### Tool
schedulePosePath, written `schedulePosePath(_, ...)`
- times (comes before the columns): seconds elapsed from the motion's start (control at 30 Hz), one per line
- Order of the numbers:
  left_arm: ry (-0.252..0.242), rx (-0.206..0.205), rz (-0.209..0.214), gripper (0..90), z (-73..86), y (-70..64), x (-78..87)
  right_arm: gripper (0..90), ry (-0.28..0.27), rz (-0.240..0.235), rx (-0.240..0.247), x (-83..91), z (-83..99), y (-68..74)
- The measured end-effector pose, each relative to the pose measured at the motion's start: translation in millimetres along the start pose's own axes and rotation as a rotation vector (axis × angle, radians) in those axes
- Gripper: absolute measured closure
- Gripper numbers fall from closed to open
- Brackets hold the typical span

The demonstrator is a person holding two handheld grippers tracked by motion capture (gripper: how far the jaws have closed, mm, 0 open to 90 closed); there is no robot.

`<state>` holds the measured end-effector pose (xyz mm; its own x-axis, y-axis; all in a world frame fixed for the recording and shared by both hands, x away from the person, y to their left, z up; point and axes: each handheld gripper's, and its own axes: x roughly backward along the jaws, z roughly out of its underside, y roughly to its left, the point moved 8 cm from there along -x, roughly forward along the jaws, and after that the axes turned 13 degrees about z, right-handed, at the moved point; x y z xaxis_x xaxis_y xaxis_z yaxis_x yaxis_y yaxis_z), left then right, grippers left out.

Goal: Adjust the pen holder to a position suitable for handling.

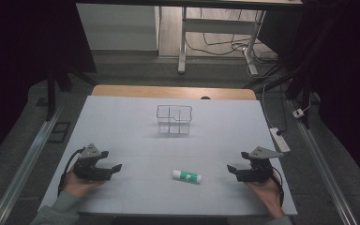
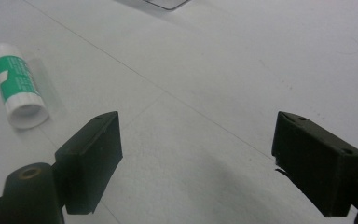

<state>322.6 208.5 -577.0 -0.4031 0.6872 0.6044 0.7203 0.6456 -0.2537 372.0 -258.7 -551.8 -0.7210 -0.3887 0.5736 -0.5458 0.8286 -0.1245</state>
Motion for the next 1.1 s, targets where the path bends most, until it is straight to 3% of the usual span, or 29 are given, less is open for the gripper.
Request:
schedulePosePath(0.5,-0.007,0.000,0.003,19.2,-1.8,-0.4,0.3,15.5,0.004,0.015,0.007,-0.8,1.9,-1.3)
schedulePosePath(0.73,-0.022,-0.004,0.017,19.4,-19.1,1.3,-5.1,15.5,-0.002,0.018,0.005,-1.2,1.3,-2.4)
schedulePosePath(1.1,-0.009,-0.006,0.030,20.6,-28.2,2.0,-11.1,15.5,-0.004,0.020,0.010,-0.8,1.3,-1.6)
